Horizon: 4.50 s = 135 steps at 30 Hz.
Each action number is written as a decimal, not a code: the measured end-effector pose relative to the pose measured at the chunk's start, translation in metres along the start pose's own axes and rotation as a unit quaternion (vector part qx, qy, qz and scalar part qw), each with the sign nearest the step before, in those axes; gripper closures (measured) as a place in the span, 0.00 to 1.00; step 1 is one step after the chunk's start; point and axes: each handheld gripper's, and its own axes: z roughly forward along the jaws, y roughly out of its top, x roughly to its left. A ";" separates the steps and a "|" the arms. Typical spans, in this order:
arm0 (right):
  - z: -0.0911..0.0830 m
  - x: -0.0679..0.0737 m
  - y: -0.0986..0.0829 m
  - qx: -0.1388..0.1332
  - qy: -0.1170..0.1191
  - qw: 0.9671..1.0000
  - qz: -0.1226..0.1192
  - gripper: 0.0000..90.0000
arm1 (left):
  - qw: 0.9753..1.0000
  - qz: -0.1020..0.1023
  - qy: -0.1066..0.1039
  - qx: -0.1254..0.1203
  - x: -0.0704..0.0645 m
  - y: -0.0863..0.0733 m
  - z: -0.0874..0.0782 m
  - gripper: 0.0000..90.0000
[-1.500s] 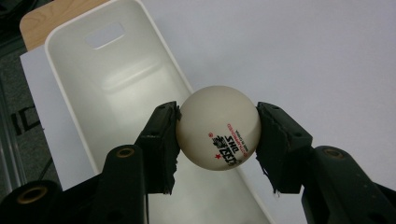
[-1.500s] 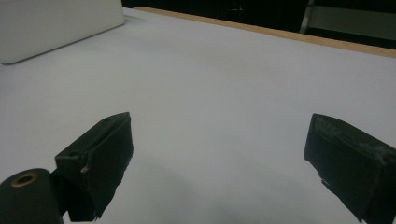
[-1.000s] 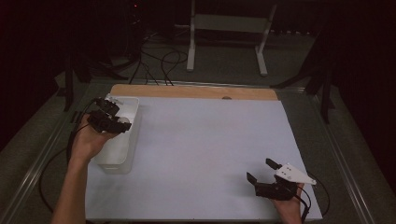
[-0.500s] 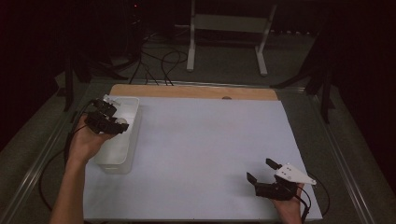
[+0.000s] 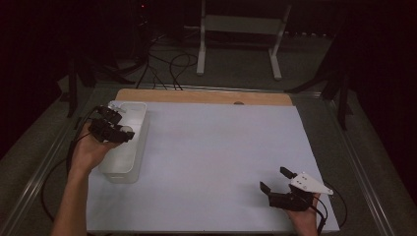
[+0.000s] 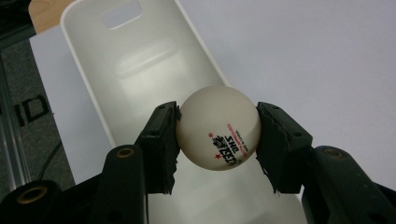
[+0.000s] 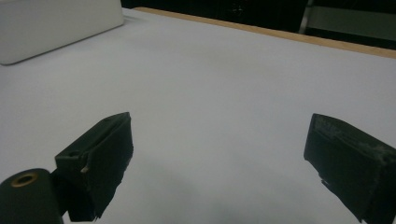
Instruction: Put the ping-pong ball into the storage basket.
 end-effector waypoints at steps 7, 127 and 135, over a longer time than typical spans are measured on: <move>0.001 0.001 0.000 0.002 0.001 1.000 0.000 0.09 | 1.000 -0.005 0.002 0.004 0.005 -0.007 0.001 0.57; 0.000 0.000 0.000 -0.001 0.001 1.000 0.000 0.08 | 0.989 0.050 -0.059 -0.127 -0.045 -0.035 0.010 0.01; 0.000 0.000 0.000 -0.001 0.001 1.000 0.000 0.08 | 0.985 0.047 -0.070 -0.148 -0.051 -0.044 0.013 0.01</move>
